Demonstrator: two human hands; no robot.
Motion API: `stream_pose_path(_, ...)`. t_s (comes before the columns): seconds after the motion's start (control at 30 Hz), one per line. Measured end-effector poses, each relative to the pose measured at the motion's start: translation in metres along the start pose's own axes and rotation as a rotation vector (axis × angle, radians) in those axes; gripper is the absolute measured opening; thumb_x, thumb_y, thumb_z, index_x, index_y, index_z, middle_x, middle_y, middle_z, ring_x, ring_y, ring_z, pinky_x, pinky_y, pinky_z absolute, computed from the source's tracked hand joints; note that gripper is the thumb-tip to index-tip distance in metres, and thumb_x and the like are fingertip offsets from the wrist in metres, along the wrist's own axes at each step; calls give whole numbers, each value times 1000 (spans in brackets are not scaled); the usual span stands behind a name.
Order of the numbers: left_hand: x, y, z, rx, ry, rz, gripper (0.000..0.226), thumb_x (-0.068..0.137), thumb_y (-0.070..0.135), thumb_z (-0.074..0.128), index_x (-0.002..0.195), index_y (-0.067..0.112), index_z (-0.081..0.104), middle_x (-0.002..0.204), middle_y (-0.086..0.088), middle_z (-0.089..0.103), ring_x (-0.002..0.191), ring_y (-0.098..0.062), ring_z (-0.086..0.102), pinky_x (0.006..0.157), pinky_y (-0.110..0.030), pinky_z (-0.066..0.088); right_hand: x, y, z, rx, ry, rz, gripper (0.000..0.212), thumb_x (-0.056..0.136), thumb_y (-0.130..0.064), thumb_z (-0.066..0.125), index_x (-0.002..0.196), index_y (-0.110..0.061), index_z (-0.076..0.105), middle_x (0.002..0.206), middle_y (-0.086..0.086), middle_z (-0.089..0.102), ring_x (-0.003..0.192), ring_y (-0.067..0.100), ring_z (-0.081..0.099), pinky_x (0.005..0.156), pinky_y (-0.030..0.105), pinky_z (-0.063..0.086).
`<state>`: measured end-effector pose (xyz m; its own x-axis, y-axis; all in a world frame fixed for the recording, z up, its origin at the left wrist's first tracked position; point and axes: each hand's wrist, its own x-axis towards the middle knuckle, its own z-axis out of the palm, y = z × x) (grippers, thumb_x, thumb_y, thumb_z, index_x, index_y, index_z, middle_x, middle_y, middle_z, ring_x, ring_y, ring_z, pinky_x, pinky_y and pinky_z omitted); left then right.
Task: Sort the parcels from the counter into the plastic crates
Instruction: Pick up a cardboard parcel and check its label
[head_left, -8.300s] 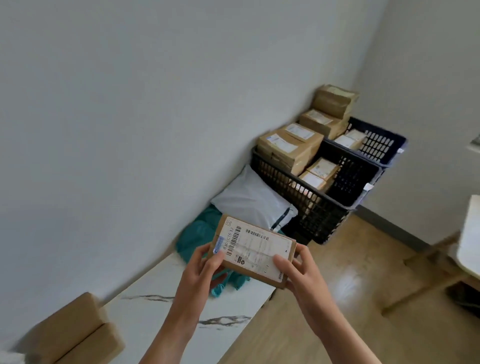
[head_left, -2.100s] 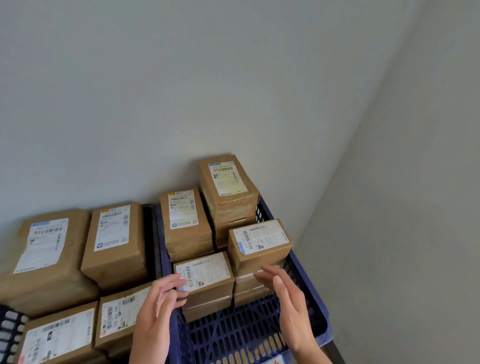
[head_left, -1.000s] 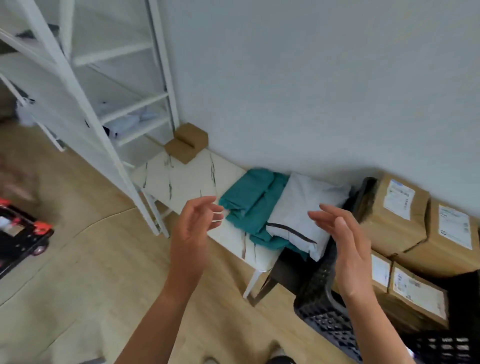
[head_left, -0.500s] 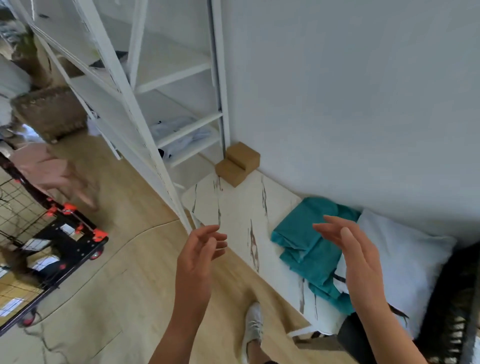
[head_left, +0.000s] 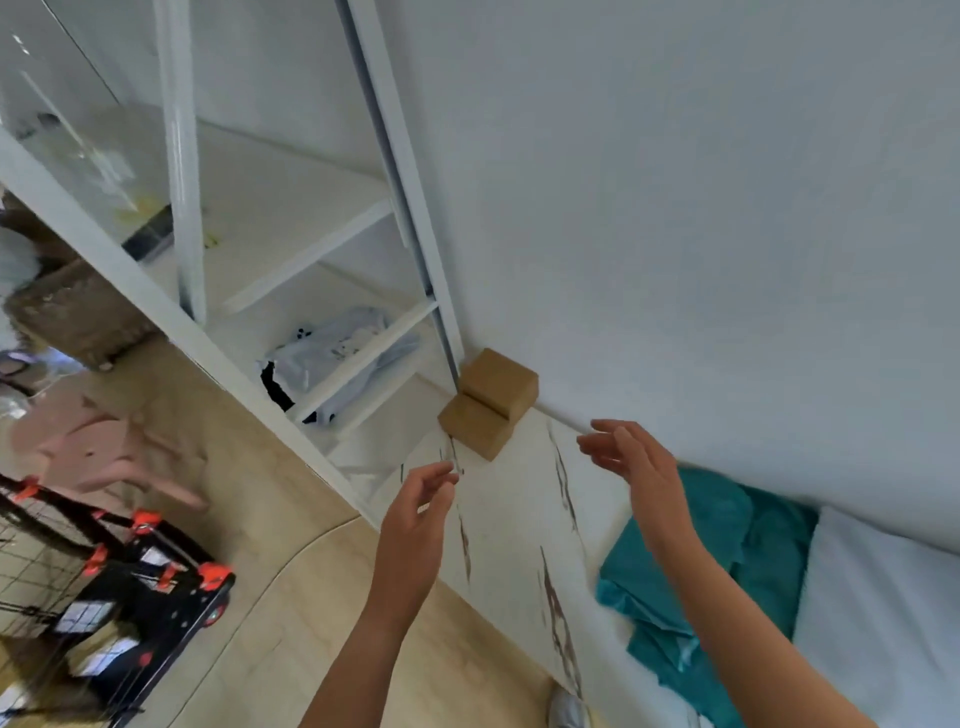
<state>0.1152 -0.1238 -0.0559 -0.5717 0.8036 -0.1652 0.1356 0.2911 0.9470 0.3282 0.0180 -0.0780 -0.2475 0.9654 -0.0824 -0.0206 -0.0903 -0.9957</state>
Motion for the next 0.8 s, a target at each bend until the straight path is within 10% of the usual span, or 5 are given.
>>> stream_pose_path(0.23,133,-13,12,271,-192,-28,31,108,30,53,138,30,57,136,13,62,127,-7,57,84,-6,45,94,29,53,7,71,268,26,109,-25,49,118,-14,70,111,8,77,103,24,74,104,45,55)
stream_pose_path(0.47,271,-18,29,373,-341,-100,48,109,22,47,155,11,40,152,-8,50,119,-13,48,93,-27,34,169,65,101,41,180,527,21,108,-31,51,120,-15,57,127,10,64,112,25,62,111,46,46)
stream_pose_path(0.67,372,-49,48,555,-522,-156,75,107,31,49,167,10,8,171,-14,24,156,-35,26,122,-47,31,223,106,145,-124,167,671,37,109,-31,46,140,-14,55,144,10,53,129,27,50,121,48,36)
stream_pose_path(0.8,419,-75,65,643,-575,-235,73,110,43,41,166,6,12,169,-18,28,151,-38,34,116,-43,37,258,128,164,-161,221,707,36,109,-29,49,139,-10,54,121,5,47,111,23,44,101,40,41)
